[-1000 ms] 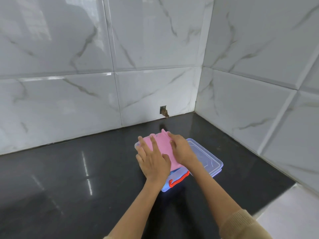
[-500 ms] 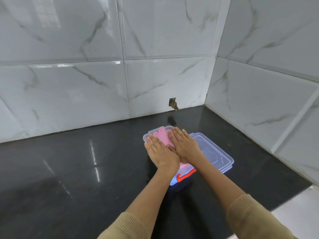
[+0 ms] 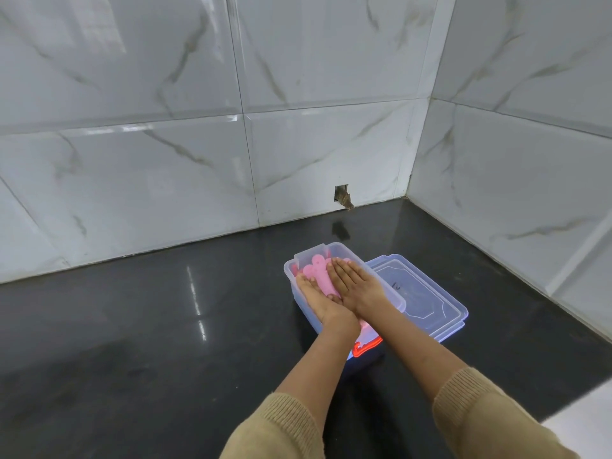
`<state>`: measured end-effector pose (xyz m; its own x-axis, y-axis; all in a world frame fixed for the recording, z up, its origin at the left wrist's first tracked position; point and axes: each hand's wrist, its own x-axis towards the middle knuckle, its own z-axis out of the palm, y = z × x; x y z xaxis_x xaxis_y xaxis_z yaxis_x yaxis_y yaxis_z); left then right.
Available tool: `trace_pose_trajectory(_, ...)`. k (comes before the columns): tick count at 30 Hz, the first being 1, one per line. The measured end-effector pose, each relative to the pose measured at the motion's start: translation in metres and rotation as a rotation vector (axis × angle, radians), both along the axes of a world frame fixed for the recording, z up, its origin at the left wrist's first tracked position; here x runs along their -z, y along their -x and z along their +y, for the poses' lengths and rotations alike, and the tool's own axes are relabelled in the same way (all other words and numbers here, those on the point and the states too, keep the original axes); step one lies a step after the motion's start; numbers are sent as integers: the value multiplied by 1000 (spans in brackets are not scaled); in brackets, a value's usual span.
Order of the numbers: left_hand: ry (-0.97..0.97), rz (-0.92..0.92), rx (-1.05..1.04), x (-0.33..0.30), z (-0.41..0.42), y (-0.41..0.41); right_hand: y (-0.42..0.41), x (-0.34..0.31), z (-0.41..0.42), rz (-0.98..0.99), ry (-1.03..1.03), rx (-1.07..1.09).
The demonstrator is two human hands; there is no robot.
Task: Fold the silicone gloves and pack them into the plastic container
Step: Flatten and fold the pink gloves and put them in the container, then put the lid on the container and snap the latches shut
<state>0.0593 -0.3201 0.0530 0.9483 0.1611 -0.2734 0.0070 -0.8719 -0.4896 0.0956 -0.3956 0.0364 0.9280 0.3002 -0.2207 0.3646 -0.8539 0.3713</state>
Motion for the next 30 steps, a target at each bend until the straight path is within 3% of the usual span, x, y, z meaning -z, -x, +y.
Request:
trace_pose_trajectory(2, 163, -95, 37, 1, 6, 2, 4, -5, 1, -20, -57, -30)
trace_pose_trajectory(4, 560, -300, 100, 4, 19, 4, 10, -12, 1, -84, -241, -100)
trace_pose_trajectory(6, 1107, -513, 66, 5, 38, 5, 14, -20, -5, -217, -703, -90)
trace_pose_trajectory(8, 1537, -713, -72, 9, 59, 9, 17, -29, -20, -294, -1201, 95)
trace_pose_trajectory(10, 1875, -802, -301, 15, 75, 14, 19, -31, -39, -164, -1643, 339)
trace_pose_trajectory(12, 2103, -715, -501, 25, 81, 20, 22, -22, -54, 97, -1941, 532)
trace_pose_trajectory(15, 2190, -442, -520, 42, 70, 28, 33, 0, -56, 355, -2101, 724)
trace_pose_trajectory(17, 2283, -267, -526, 44, 60, 31, 42, 8, -47, 386, -2182, 841)
trace_pose_trajectory(19, 2360, -185, -521, 39, 56, 33, 46, 10, -42, 334, -2183, 820)
trace_pose_trajectory(23, 2430, -157, -539, 40, 70, 32, 52, 17, -23, 374, -2226, 741)
trace_pose_trajectory(30, 2383, -319, -676, 52, 162, 46, 60, 39, 64, 654, -2282, 736)
